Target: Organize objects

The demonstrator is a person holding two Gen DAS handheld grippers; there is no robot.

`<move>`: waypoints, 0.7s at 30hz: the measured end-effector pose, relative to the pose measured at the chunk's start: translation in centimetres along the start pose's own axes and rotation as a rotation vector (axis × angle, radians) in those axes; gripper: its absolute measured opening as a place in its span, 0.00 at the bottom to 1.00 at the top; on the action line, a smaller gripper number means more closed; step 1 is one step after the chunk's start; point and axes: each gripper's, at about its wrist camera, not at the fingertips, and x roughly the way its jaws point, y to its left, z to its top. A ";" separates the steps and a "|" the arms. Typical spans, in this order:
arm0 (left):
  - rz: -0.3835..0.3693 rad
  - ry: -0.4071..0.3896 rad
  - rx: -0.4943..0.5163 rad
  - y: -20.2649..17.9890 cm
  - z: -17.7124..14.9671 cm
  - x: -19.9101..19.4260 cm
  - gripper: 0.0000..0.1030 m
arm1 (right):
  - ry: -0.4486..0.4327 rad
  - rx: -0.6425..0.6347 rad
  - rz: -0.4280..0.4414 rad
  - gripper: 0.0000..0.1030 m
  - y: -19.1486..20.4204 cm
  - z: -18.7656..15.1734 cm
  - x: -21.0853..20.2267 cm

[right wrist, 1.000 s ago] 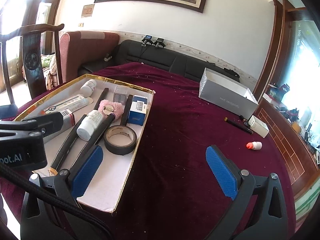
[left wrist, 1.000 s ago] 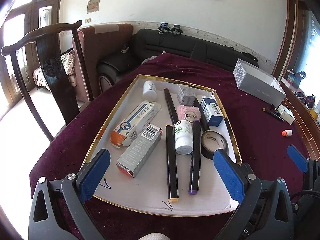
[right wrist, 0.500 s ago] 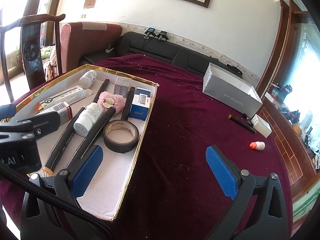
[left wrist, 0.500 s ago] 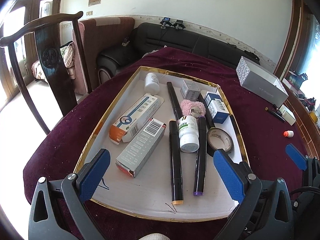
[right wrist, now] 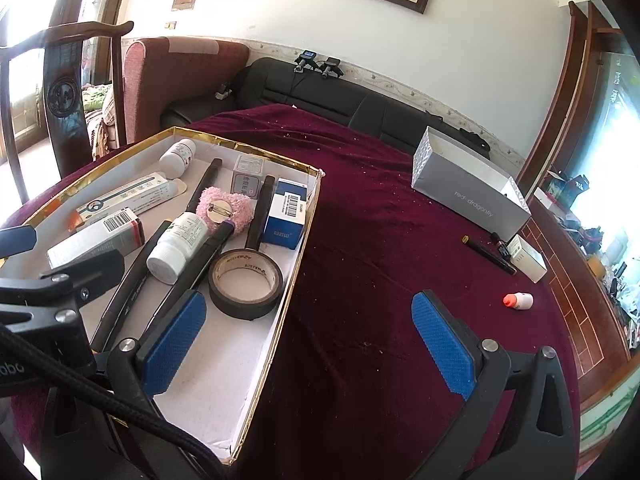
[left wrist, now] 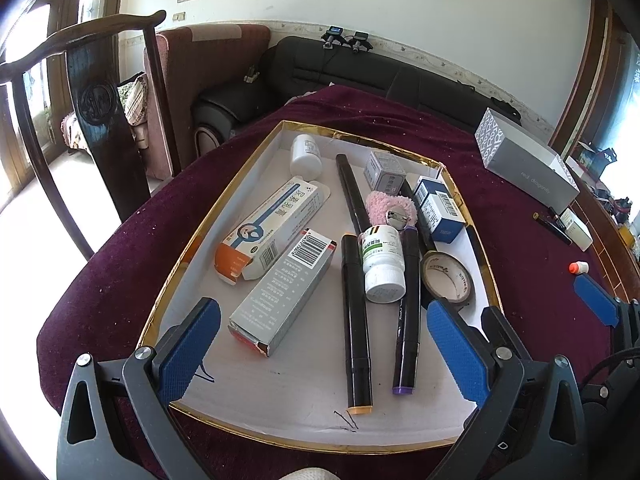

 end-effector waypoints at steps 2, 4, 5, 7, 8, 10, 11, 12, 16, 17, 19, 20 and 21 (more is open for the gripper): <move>0.001 0.002 -0.004 0.1 0.1 0.1 0.99 | 0.003 -0.007 0.001 1.00 0.3 0.1 0.1; 0.002 0.004 -0.010 0.3 0.1 0.2 0.99 | 0.004 -0.016 0.003 1.00 0.6 0.2 0.1; 0.003 0.005 -0.013 0.4 0.1 0.2 0.99 | 0.004 -0.018 0.003 1.00 0.7 0.2 0.1; 0.007 0.007 -0.014 0.5 0.2 0.2 0.99 | 0.002 -0.024 0.004 1.00 0.9 0.3 0.1; 0.007 0.007 -0.014 0.5 0.2 0.3 0.99 | 0.001 -0.027 0.005 1.00 1.0 0.4 0.1; 0.010 0.005 -0.018 0.6 0.3 0.2 0.99 | 0.002 -0.031 0.010 1.00 1.2 0.6 0.2; 0.011 0.004 -0.019 0.7 0.4 0.2 0.99 | 0.003 -0.034 0.013 1.00 1.3 0.8 0.2; 0.011 0.001 -0.021 0.8 0.5 0.2 0.99 | 0.004 -0.035 0.017 1.00 1.3 0.9 0.2; 0.016 -0.007 -0.030 1.1 0.8 0.0 0.99 | 0.002 -0.039 0.027 1.00 1.5 1.2 0.3; 0.015 -0.010 -0.034 1.1 0.9 -0.1 0.99 | 0.001 -0.040 0.029 1.00 1.5 1.2 0.2; 0.016 -0.011 -0.035 1.2 1.0 -0.1 0.99 | 0.001 -0.044 0.032 1.00 1.8 1.2 0.2; 0.017 -0.011 -0.035 1.2 1.0 -0.1 0.99 | 0.002 -0.048 0.033 1.00 1.9 1.2 0.2; 0.016 -0.011 -0.034 1.2 1.0 -0.1 0.99 | 0.003 -0.049 0.033 1.00 2.0 1.2 0.2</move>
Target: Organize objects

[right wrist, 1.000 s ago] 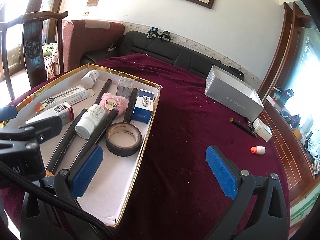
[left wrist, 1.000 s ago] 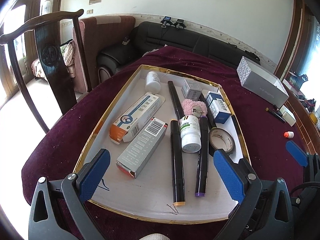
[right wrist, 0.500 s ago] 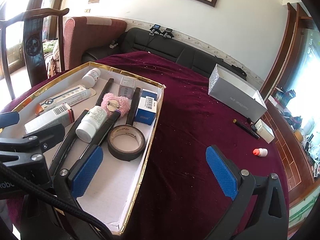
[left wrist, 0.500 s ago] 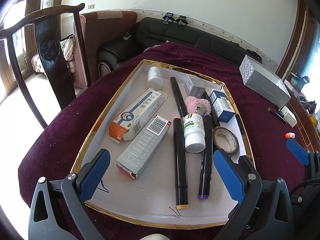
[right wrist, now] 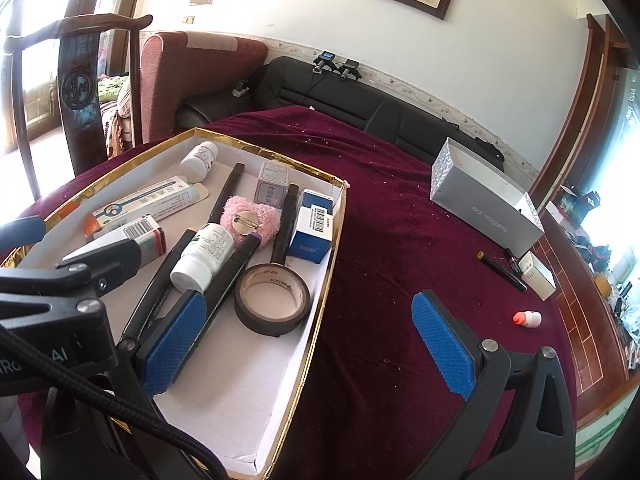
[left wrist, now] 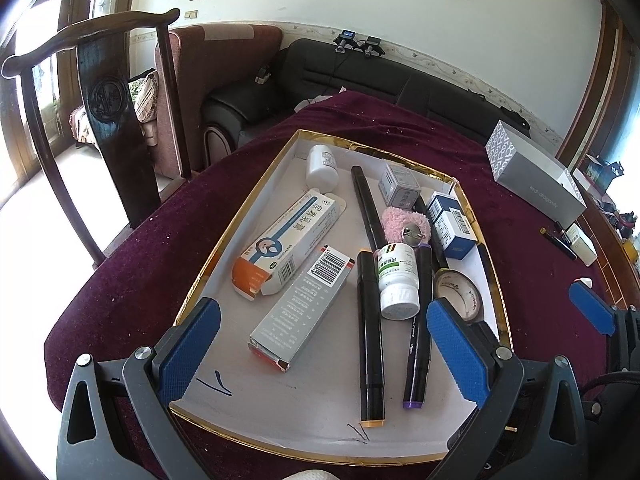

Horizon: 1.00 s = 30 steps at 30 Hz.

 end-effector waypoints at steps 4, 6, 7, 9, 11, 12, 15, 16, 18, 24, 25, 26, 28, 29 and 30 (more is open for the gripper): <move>-0.003 0.001 -0.001 0.0 0.1 0.0 0.99 | 0.001 -0.003 0.002 1.00 0.2 0.0 0.0; -0.005 0.002 -0.003 0.0 0.1 0.0 0.99 | 0.001 -0.002 0.003 1.00 0.2 0.0 0.0; -0.004 0.001 -0.004 0.0 0.1 0.0 0.99 | 0.002 -0.002 0.003 1.00 0.2 0.0 0.0; -0.002 -0.001 -0.003 0.0 0.1 -0.1 0.99 | 0.002 -0.002 0.004 1.00 0.2 0.0 0.0; 0.000 -0.001 -0.004 0.0 0.2 0.0 0.99 | 0.003 -0.001 0.006 1.00 0.3 0.0 0.0; 0.001 -0.001 -0.003 0.0 0.1 -0.1 0.99 | 0.003 0.000 0.008 1.00 0.3 0.0 0.0; 0.011 -0.004 -0.005 0.0 0.1 -0.1 0.99 | 0.006 0.001 0.010 1.00 0.4 0.1 0.1; 0.013 -0.004 -0.005 0.0 0.1 -0.1 0.99 | 0.007 0.001 0.010 1.00 0.4 0.0 0.1; 0.016 -0.002 -0.007 0.0 0.1 -0.1 0.99 | 0.007 0.001 0.011 1.00 0.4 0.1 0.1; 0.025 -0.001 -0.010 0.1 0.1 0.0 0.99 | 0.008 -0.001 0.013 1.00 0.5 0.1 0.1; 0.027 -0.002 -0.010 0.1 0.1 0.0 0.99 | 0.008 -0.001 0.014 1.00 0.6 0.1 0.1; 0.027 -0.003 -0.010 0.1 0.1 0.0 0.99 | 0.008 -0.001 0.013 1.00 0.6 0.1 0.0; 0.028 -0.006 -0.011 0.1 0.1 -0.1 0.99 | 0.008 0.000 0.014 1.00 0.6 0.1 0.1; 0.027 -0.006 -0.011 0.1 0.1 -0.1 0.99 | 0.009 -0.001 0.015 1.00 0.6 0.1 0.1; 0.027 -0.005 -0.011 0.1 0.1 -0.1 0.99 | 0.008 -0.001 0.015 1.00 0.7 0.1 0.0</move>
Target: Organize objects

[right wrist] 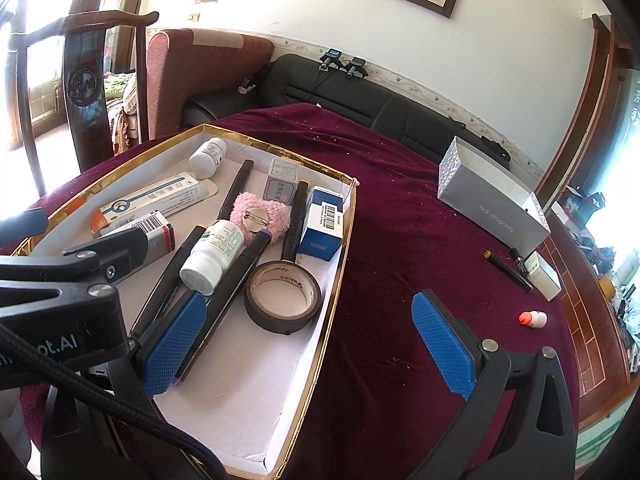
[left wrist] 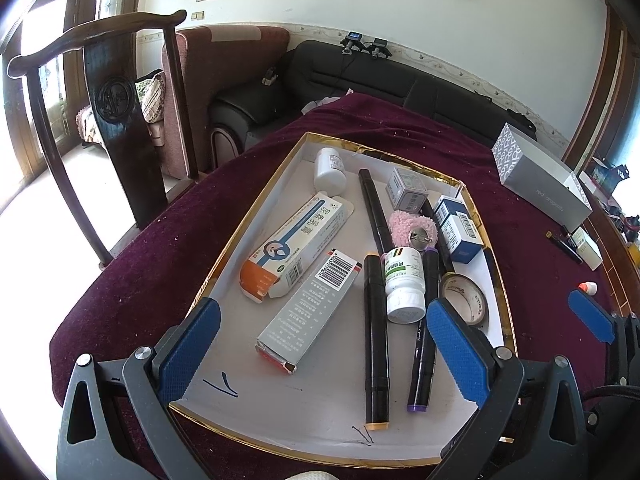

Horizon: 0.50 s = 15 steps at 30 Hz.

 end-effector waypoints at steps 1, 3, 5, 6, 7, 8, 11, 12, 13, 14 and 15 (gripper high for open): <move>0.001 0.000 0.000 0.0 0.0 0.0 0.99 | 0.000 0.000 0.000 1.00 0.0 0.0 0.0; 0.004 0.001 -0.001 0.0 -0.1 0.0 0.99 | 0.001 0.000 0.002 1.00 0.0 0.0 0.0; 0.002 0.003 -0.002 0.0 -0.1 0.0 0.99 | 0.001 -0.001 0.003 1.00 0.1 0.0 0.0; 0.004 0.004 -0.003 0.0 -0.1 0.0 0.99 | 0.001 -0.001 0.004 1.00 0.1 0.0 0.0; 0.005 0.004 -0.003 0.0 -0.1 0.0 0.99 | 0.001 -0.001 0.004 1.00 0.1 0.0 0.0; 0.007 0.003 -0.005 0.0 -0.1 -0.1 0.99 | 0.002 0.000 0.005 1.00 0.1 0.0 0.0; 0.011 0.005 -0.009 0.1 -0.1 0.0 0.99 | 0.003 0.002 0.007 1.00 0.1 0.0 0.0; 0.013 0.007 -0.014 0.2 -0.2 0.1 0.99 | 0.003 0.003 0.007 1.00 0.1 -0.1 0.0; 0.019 0.007 -0.017 0.3 -0.2 0.2 0.99 | 0.002 0.003 0.007 1.00 0.1 -0.1 0.0; 0.026 0.007 -0.019 0.4 -0.2 0.2 0.99 | 0.003 0.002 0.007 1.00 0.1 -0.1 0.0; 0.031 0.007 -0.021 0.5 -0.2 0.2 0.99 | 0.003 0.003 0.008 1.00 0.1 -0.1 0.0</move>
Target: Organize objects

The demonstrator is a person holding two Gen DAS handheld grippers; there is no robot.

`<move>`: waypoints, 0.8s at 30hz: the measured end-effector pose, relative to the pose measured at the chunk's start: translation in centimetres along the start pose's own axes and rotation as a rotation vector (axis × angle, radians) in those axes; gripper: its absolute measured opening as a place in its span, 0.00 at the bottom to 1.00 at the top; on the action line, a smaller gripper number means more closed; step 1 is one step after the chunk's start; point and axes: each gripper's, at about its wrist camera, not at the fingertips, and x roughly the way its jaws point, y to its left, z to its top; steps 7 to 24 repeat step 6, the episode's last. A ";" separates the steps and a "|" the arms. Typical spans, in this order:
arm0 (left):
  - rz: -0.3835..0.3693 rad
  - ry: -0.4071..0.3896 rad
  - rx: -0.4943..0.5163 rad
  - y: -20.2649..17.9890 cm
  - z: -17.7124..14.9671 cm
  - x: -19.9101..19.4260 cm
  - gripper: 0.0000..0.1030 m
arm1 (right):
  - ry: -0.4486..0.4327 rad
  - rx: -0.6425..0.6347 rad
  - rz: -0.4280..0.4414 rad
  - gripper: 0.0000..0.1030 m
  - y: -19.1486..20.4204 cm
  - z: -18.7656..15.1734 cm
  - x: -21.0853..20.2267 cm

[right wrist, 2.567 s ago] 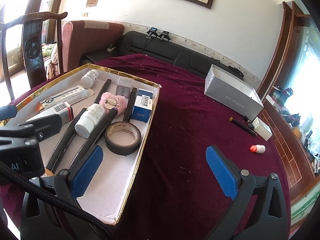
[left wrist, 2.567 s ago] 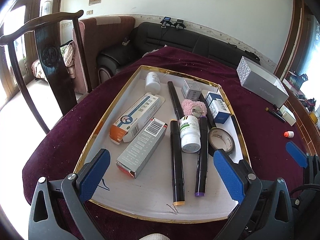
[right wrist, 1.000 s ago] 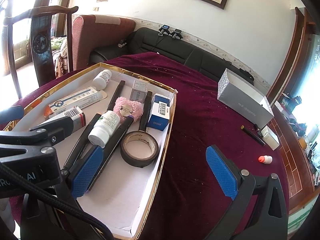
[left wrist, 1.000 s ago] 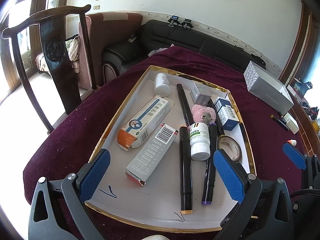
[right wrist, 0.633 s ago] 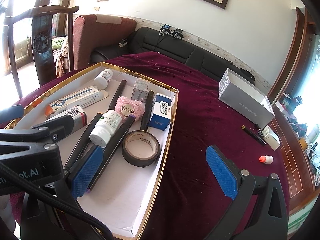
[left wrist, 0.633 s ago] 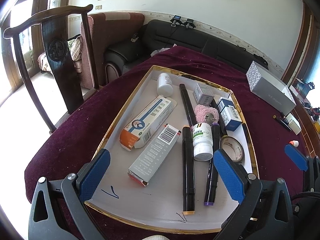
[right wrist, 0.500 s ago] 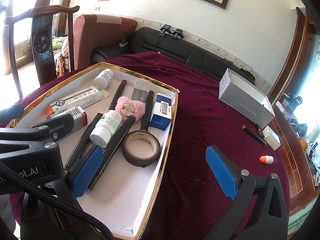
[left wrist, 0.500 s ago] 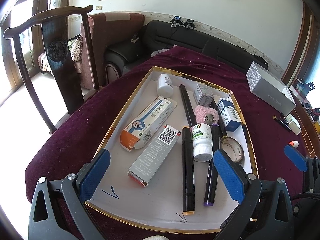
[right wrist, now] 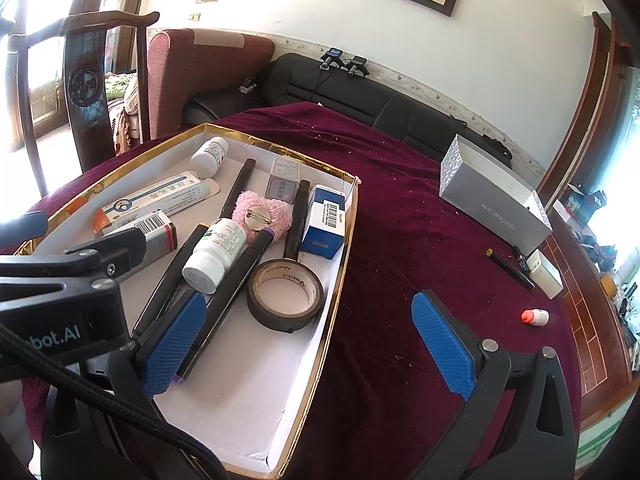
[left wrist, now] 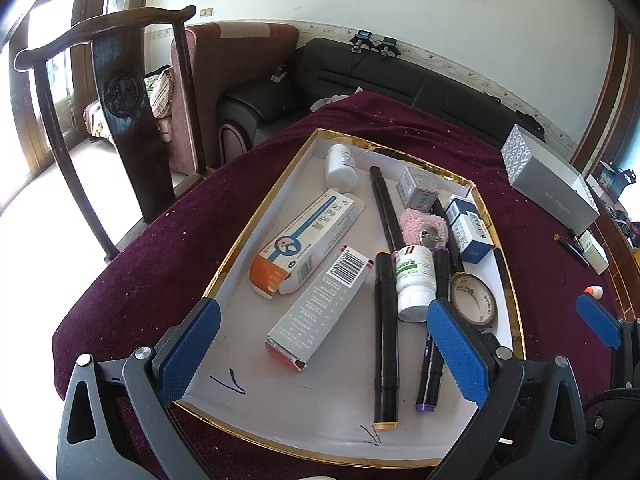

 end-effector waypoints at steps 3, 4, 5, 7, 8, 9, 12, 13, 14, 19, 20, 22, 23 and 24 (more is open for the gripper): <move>0.005 0.001 -0.005 0.1 0.0 0.0 0.99 | 0.001 0.003 0.003 1.00 0.0 0.0 -0.1; 0.005 0.001 -0.006 0.1 0.0 -0.1 0.99 | 0.001 0.004 0.005 1.00 0.0 0.0 -0.1; 0.005 0.002 -0.008 0.1 0.0 -0.1 0.99 | 0.000 0.005 0.007 1.00 0.0 -0.1 -0.1; 0.007 0.004 -0.012 0.2 0.1 -0.1 0.99 | -0.001 0.005 0.007 1.00 -0.1 -0.1 -0.2; 0.007 0.004 -0.012 0.2 0.1 -0.1 0.99 | -0.001 0.005 0.007 1.00 -0.1 -0.1 -0.2; 0.007 0.004 -0.012 0.2 0.1 -0.1 0.99 | -0.001 0.005 0.007 1.00 -0.1 -0.1 -0.2; 0.007 0.004 -0.012 0.2 0.1 -0.1 0.99 | -0.001 0.005 0.007 1.00 -0.1 -0.1 -0.2; 0.007 0.004 -0.012 0.2 0.1 -0.1 0.99 | -0.001 0.005 0.007 1.00 -0.1 -0.1 -0.2; 0.007 0.004 -0.012 0.2 0.1 -0.1 0.99 | -0.001 0.005 0.007 1.00 -0.1 -0.1 -0.2; 0.007 0.004 -0.012 0.2 0.1 -0.1 0.99 | -0.001 0.005 0.007 1.00 -0.1 -0.1 -0.2; 0.007 0.004 -0.012 0.2 0.1 -0.1 0.99 | -0.001 0.005 0.007 1.00 -0.1 -0.1 -0.2; 0.007 0.004 -0.012 0.2 0.1 -0.1 0.99 | -0.001 0.005 0.007 1.00 -0.1 -0.1 -0.2; 0.007 0.004 -0.012 0.2 0.1 -0.1 0.99 | -0.001 0.005 0.007 1.00 -0.1 -0.1 -0.2; 0.007 0.004 -0.012 0.2 0.1 -0.1 0.99 | -0.001 0.005 0.007 1.00 -0.1 -0.1 -0.2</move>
